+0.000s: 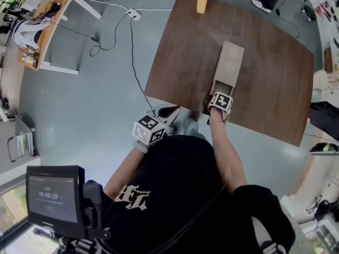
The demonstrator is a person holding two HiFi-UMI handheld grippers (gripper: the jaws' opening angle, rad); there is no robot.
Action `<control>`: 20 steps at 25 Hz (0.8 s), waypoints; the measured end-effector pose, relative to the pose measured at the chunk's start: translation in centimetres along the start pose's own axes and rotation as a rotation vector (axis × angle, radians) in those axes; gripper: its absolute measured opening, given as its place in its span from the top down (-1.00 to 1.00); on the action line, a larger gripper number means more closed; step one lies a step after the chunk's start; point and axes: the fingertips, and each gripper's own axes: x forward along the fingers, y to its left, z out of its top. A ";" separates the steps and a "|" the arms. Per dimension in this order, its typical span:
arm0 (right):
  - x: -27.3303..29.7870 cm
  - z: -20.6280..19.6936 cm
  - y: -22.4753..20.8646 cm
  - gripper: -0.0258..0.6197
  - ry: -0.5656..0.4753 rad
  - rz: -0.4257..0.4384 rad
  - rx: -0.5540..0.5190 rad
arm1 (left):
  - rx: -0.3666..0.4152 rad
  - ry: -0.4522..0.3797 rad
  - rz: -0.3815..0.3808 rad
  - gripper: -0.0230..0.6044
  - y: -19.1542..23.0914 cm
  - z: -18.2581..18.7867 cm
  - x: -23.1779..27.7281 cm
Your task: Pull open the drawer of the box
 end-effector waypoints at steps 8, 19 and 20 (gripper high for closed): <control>-0.5 -3.0 0.3 0.38 0.027 0.008 0.002 | 0.023 0.015 -0.042 0.91 -0.6 -1.0 -0.1; -3.2 -8.8 0.1 0.38 0.031 -0.003 0.015 | 0.047 0.017 -0.106 0.91 -3.9 -3.9 -2.9; -3.2 -9.3 0.1 0.38 0.035 -0.003 0.018 | 0.046 0.016 -0.106 0.91 -3.8 -4.1 -3.2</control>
